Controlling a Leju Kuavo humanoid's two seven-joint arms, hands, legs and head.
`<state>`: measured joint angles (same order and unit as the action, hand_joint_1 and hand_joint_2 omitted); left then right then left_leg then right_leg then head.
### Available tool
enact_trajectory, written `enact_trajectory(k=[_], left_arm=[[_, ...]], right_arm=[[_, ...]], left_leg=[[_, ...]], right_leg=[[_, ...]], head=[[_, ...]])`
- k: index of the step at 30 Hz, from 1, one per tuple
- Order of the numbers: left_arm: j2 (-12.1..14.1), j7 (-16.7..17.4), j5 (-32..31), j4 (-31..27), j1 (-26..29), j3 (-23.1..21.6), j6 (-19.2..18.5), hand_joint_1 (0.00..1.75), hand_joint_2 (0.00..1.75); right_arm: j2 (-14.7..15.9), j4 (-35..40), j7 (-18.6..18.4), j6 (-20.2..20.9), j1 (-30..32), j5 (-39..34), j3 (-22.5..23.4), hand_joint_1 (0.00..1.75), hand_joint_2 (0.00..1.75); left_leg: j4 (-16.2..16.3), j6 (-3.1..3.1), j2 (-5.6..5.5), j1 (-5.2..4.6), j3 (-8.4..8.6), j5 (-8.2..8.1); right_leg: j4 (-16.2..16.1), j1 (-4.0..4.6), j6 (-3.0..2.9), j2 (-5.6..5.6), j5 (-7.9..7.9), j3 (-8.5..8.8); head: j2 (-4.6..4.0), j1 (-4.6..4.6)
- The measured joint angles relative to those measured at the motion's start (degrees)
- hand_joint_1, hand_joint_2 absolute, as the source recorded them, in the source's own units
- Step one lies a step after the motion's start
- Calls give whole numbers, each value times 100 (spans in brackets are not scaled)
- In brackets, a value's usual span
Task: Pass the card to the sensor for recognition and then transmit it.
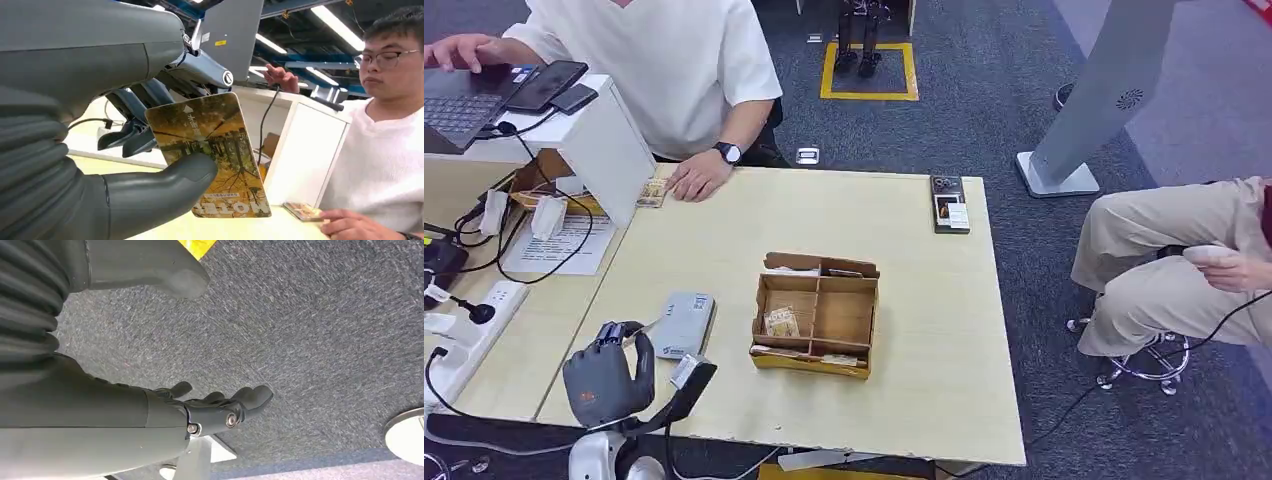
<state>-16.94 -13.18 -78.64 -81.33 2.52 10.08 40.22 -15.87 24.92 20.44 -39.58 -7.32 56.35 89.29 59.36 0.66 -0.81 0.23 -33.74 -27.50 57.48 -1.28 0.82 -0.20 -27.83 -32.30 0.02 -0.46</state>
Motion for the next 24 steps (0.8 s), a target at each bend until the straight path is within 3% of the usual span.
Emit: enact_trajectory(k=[24], left_arm=[[2,-101,13,247,-6,61,0,175,175]], right_arm=[[33,-20,28,0,-2,89,0,0,175]], left_leg=[[0,0,0,0,1,0]], right_leg=[[0,0,0,0,0,0]], head=[[-2,2]])
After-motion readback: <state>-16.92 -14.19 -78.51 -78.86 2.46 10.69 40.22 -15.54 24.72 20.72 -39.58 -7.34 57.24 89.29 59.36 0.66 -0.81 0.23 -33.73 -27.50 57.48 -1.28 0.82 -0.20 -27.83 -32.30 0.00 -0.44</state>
